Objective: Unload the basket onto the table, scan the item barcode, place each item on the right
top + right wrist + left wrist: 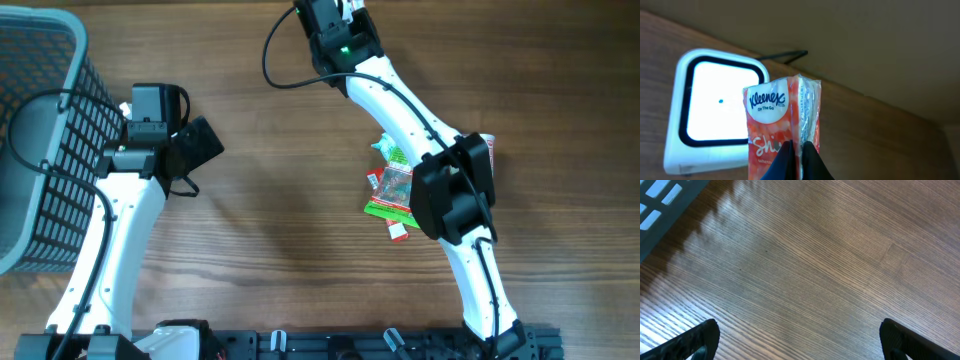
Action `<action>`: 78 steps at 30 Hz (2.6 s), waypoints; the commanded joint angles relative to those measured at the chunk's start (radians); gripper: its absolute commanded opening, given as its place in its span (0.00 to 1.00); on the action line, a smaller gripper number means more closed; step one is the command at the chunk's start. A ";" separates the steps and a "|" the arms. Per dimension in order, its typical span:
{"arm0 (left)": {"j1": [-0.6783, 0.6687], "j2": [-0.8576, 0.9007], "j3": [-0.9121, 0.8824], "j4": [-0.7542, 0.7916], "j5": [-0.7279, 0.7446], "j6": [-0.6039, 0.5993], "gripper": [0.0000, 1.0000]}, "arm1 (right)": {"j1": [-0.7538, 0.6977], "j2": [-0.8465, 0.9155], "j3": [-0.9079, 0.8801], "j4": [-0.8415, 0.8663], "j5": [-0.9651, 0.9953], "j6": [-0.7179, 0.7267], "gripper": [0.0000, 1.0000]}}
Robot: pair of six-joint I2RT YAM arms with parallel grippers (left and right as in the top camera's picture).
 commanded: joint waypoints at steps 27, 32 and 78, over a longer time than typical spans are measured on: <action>0.004 -0.013 0.001 0.002 -0.010 -0.005 1.00 | -0.076 -0.560 -0.542 -0.870 -0.573 0.372 0.05; 0.004 -0.013 0.001 0.002 -0.010 -0.005 1.00 | -0.078 -0.561 -0.668 -0.760 -0.550 0.367 0.71; 0.004 -0.013 0.001 0.002 -0.010 -0.005 1.00 | -0.187 -1.815 -0.705 -0.393 -0.554 0.350 1.00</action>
